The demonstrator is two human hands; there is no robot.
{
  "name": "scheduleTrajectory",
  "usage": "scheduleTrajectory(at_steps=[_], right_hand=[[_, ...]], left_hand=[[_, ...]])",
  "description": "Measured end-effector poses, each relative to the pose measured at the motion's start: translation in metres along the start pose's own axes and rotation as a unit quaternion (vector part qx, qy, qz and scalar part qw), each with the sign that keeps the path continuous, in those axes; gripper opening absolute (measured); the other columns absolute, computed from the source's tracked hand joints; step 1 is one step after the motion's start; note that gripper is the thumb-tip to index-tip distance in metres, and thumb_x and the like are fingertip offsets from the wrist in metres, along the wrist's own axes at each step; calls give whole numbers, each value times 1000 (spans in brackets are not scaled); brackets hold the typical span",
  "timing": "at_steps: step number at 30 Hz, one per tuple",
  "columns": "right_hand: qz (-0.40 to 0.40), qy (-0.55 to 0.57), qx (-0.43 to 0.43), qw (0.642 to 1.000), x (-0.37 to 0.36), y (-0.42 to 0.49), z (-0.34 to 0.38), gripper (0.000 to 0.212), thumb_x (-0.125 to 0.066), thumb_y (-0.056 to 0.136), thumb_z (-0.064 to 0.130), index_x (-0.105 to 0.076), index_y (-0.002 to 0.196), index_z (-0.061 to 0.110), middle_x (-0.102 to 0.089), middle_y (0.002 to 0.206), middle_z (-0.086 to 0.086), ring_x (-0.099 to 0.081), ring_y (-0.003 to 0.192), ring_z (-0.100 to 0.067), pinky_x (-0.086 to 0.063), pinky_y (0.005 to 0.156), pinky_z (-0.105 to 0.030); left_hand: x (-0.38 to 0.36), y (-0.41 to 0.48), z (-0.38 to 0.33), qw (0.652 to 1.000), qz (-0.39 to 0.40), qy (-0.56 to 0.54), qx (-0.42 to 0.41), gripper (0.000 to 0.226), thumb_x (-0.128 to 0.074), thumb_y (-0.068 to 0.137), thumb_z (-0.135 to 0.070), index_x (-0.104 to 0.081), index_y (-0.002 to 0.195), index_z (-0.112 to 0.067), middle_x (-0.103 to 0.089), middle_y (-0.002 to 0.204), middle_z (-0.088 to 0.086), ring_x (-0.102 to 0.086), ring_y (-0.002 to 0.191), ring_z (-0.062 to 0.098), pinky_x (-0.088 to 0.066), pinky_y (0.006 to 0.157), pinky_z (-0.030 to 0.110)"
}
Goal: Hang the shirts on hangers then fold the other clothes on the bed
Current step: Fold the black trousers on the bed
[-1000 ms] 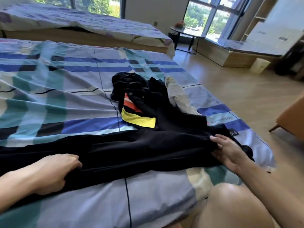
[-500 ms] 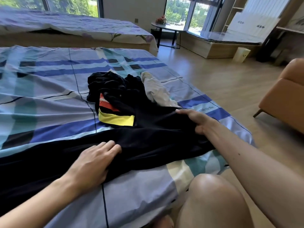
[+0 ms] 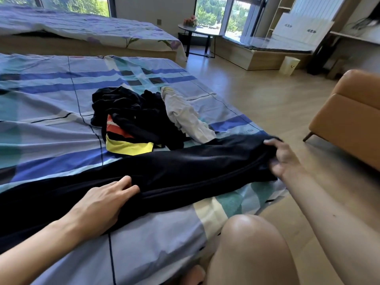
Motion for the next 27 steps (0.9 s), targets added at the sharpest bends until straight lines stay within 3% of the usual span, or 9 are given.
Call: scheduleTrajectory(at_steps=[3,4,7,11,15,19,22,25,27], right_hand=[[-72,-124,-80,986,42,23,-37,65,-78,47,8,-70,111,-2,-72,104,-21,-69,79,-34,-59,62,-39],[-97,-144,-80,981,49,24,-38,65,-78,48,7,-69,112,-2,-72,97,-20,-68,74,-32,-57,57,-36],[-119,-290,-58,948,42,14,-17,29,-79,70,9,-69,97,2,-70,87,-17,-60,62,-26,-45,50,-27],[-38,-443,-55,894,15,14,-2,25,-80,82,28,-66,92,9,-65,82,-9,-60,66,-19,-41,51,-26],[18,-466,-47,883,-5,22,2,38,-84,77,38,-71,101,12,-72,101,-8,-68,85,-20,-49,62,-28],[103,-470,-99,871,-13,26,-1,35,-83,80,35,-74,103,10,-77,101,-11,-74,95,-27,-60,85,-39],[147,-433,-61,887,-20,24,11,23,-75,85,13,-72,106,3,-76,98,-16,-74,80,-26,-61,68,-32],[114,-312,59,941,-18,32,43,20,-63,83,-9,-70,97,3,-70,82,-14,-67,61,-22,-57,54,-25],[72,-275,103,953,-9,35,58,22,-60,81,-12,-68,89,7,-69,69,-6,-63,60,-23,-56,52,-24]], left_hand=[[-1,-4,1,1000,11,-18,-2,50,-61,70,-7,-52,111,-36,-41,95,-12,-61,69,15,-45,45,34],[-1,-5,1,1000,14,-21,-3,51,-61,71,-7,-52,112,-37,-41,96,-13,-61,69,14,-45,46,34],[0,-8,-1,1000,19,-23,-3,50,-65,73,-8,-52,112,-38,-42,95,-14,-61,68,12,-40,44,29],[-4,-6,-2,999,33,-31,-1,50,-66,68,-11,-53,109,-37,-44,94,-14,-62,71,11,-32,45,22],[-4,-3,0,999,34,-25,4,47,-59,67,-18,-51,110,-38,-45,96,-15,-64,77,12,-43,47,28],[-2,-3,-2,999,36,-16,10,47,-63,65,-21,-52,107,-38,-47,95,-15,-64,77,11,-44,47,29],[3,0,-7,999,40,-27,4,44,-66,66,-19,-50,102,-39,-47,92,-16,-62,73,11,-43,49,28],[13,5,-15,998,35,-46,-10,42,-62,67,-15,-50,99,-39,-44,91,-17,-60,69,11,-40,50,25],[20,8,-27,997,40,-67,-29,39,-56,70,-18,-51,103,-38,-45,93,-17,-59,71,11,-45,53,27]])
Point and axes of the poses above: each hand's wrist, its own y-axis towards the middle knuckle, its own x-axis out of the back of the hand, z = x × y, the point moved 7 cm from there along y, towards the middle knuckle
